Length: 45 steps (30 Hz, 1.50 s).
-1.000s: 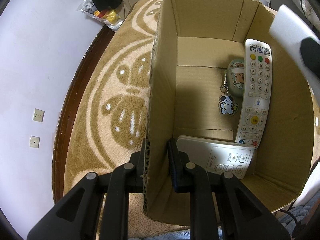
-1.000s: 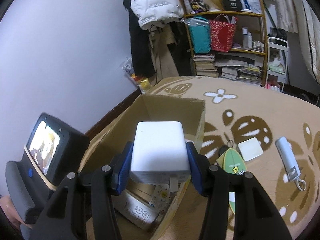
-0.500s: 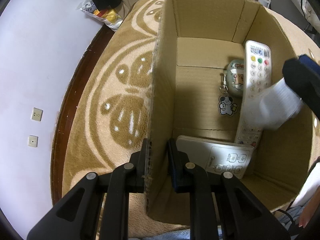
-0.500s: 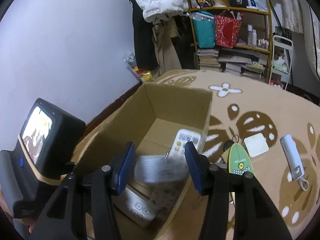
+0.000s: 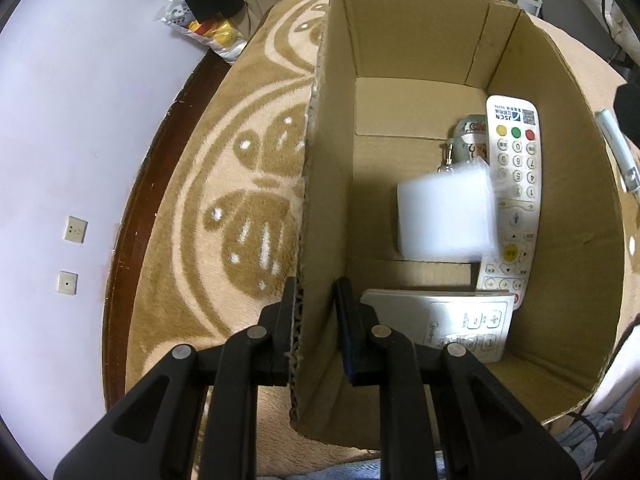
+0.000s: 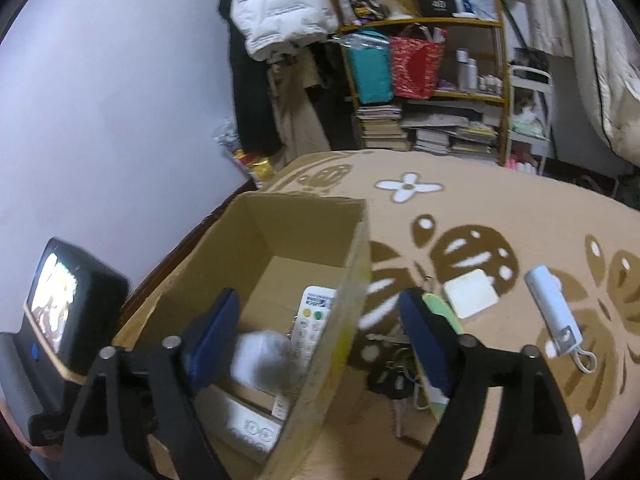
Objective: Organize rigid objects
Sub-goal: 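Carry the white charger into the box and open the right gripper, then grasp the green Pochacco oval card with the right gripper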
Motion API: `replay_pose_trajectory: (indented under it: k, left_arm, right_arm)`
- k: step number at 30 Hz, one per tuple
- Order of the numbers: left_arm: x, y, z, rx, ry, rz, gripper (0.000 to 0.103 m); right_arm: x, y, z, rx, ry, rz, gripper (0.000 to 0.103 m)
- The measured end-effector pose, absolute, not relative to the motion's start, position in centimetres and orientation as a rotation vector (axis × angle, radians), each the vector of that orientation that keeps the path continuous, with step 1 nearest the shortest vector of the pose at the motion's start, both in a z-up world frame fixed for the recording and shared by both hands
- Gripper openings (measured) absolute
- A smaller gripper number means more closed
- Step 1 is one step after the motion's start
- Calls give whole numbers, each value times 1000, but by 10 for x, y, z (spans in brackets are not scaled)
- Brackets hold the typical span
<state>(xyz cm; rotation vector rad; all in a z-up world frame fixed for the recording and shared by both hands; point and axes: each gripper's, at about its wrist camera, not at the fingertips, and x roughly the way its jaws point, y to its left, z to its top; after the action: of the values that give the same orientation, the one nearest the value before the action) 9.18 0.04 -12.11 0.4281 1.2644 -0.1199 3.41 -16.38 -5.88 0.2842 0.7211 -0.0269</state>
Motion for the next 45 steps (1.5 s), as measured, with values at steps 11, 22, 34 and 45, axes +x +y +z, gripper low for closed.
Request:
replay_pose_trajectory:
  k: [11, 22, 34, 45]
  left_arm:
    - [91, 0, -123, 433, 1264, -120, 18]
    - [93, 2, -122, 431, 1267, -121, 18]
    - [92, 1, -121, 435, 1267, -120, 18]
    - [92, 1, -121, 441, 1267, -119, 19]
  right_arm:
    - [35, -212, -80, 369, 789, -154, 103]
    - [44, -233, -130, 405, 923, -197, 103]
    - [48, -241, -158, 408, 987, -203, 103]
    - [47, -244, -170, 450, 1043, -211, 86]
